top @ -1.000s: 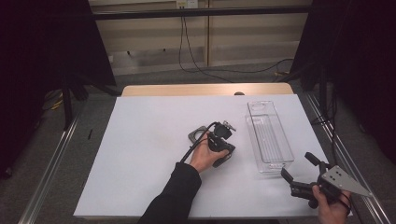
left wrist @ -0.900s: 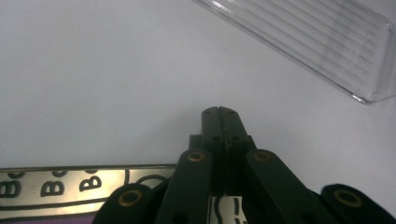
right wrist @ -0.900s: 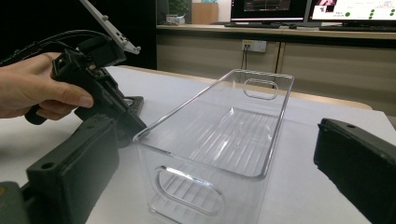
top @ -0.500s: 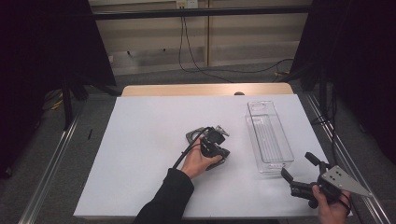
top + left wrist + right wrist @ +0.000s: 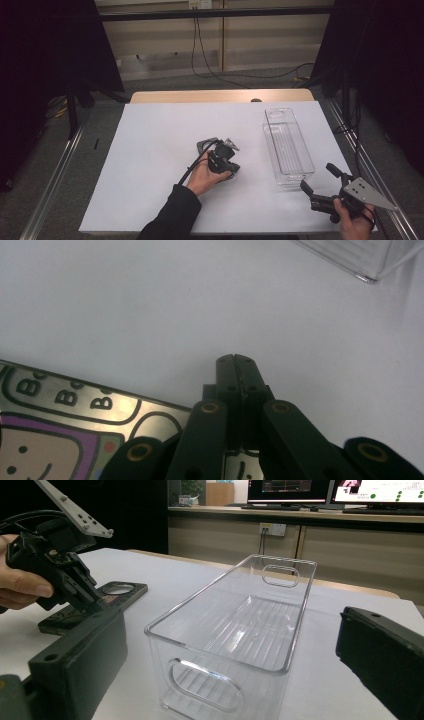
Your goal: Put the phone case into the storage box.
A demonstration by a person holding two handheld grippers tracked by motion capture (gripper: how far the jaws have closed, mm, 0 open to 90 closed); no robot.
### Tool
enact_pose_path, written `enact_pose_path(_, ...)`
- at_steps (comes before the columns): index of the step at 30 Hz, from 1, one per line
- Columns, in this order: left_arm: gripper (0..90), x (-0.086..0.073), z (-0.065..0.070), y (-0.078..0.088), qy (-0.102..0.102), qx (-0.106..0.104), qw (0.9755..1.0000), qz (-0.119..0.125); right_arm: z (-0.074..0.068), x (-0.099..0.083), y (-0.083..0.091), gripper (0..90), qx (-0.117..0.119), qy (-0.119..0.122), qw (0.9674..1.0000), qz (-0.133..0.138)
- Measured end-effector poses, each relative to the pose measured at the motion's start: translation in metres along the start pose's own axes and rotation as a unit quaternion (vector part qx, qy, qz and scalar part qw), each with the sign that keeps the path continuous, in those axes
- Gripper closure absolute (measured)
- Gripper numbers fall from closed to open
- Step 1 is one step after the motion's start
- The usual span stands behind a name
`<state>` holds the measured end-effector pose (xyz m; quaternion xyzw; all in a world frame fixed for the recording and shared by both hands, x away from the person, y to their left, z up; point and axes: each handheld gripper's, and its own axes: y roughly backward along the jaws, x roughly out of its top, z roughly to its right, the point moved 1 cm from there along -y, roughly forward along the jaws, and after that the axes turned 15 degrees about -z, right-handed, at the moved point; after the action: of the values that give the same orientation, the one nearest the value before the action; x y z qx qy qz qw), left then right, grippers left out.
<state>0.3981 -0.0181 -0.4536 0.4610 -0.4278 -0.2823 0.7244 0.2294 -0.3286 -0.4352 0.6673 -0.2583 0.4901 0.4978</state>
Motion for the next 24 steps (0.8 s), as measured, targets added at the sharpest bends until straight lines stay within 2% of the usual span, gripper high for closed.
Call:
enact_pose_path(2,90.0,-0.003,-0.001,0.002,-0.003,0.003,1.0000,-0.004,0.000,0.000,0.000,0.0,0.000,0.000,1.0000,0.000)
enact_pose_path(6,90.0,-0.011,-0.002,0.006,0.012,0.006,0.9999,0.001,0.000,0.000,0.000,0.0,-0.002,0.000,1.0000,0.000)
enact_pose_path(8,90.0,-0.013,-0.003,0.007,0.013,0.004,0.9999,0.000,0.000,0.000,0.000,0.0,-0.003,0.000,1.0000,0.001)
enact_pose_path(15,90.0,-0.020,-0.002,0.010,0.009,0.010,0.9999,-0.003,0.000,0.000,0.000,0.0,-0.005,0.000,1.0000,0.002)
enact_pose_path(20,90.0,-0.030,-0.002,0.013,0.024,0.011,0.9996,0.007,0.000,0.000,0.000,0.0,-0.006,0.000,1.0000,0.002)
enact_pose_path(22,90.0,-0.033,-0.004,0.015,0.019,0.011,0.9998,0.002,0.001,0.000,0.000,0.0,-0.006,0.000,1.0000,0.002)
enact_pose_path(24,90.0,-0.035,-0.003,0.016,0.026,0.012,0.9996,0.005,0.000,0.000,0.000,0.0,-0.006,0.000,1.0000,0.001)
